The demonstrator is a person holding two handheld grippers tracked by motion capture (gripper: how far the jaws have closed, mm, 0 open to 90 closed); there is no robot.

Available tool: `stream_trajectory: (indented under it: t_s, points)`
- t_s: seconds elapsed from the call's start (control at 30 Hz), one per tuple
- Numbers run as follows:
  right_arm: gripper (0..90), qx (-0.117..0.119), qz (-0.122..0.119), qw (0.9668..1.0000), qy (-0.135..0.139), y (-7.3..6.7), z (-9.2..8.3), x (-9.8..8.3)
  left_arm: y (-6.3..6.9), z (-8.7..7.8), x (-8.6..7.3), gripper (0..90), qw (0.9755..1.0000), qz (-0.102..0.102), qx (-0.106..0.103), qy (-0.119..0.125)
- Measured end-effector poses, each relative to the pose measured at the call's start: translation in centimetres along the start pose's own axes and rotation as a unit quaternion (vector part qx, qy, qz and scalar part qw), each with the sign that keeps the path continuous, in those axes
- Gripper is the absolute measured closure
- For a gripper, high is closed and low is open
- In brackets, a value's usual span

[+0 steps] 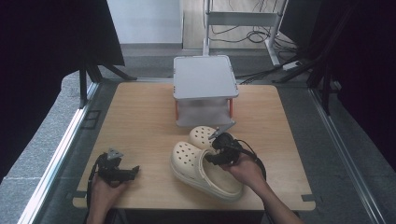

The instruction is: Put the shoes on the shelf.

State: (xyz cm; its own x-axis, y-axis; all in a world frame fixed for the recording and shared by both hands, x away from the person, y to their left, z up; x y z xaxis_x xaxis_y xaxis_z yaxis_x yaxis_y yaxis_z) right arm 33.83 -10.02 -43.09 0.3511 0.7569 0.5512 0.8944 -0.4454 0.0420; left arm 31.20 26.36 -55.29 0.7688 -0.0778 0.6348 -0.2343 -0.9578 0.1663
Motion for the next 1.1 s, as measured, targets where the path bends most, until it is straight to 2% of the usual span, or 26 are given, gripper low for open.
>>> stream_trajectory:
  t_s: [0.23, 0.4, 0.87, 1.1]
  points:
    - [65.7, -0.013, 0.014, 0.9998, 0.005, 1.0, -1.5, 1.2, 0.0, 0.0, 0.0, 0.0, 1.0000, 0.000, 0.000, -0.001]
    - [65.7, -0.017, 0.008, 0.9998, 0.004, 1.5, -2.8, 2.2, 0.0, 0.0, 0.0, 0.0, 1.0000, -0.002, -0.001, 0.000]
    - [65.7, -0.027, 0.022, 0.9993, 0.014, 2.9, -7.1, 4.9, 0.0, 0.0, 0.0, 0.0, 1.0000, 0.000, 0.000, -0.001]
    - [65.7, -0.037, 0.021, 0.9989, 0.019, 3.8, -8.7, 6.5, 0.0, 0.0, 0.0, 0.0, 1.0000, -0.001, 0.000, 0.001]
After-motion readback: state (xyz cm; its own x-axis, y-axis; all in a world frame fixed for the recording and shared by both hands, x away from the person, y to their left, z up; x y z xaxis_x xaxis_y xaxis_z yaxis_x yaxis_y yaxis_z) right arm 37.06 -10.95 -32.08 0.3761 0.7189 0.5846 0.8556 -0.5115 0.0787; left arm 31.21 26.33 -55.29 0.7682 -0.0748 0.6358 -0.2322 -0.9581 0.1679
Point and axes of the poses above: each handheld gripper's, and its own axes: z roughly forward along the jaws, x roughly out of its top, y roughly to its right, the point moved 4 cm from there along z, roughly forward along the jaws, and after that the axes turned 12 degrees about -z, right-handed, at the moved point
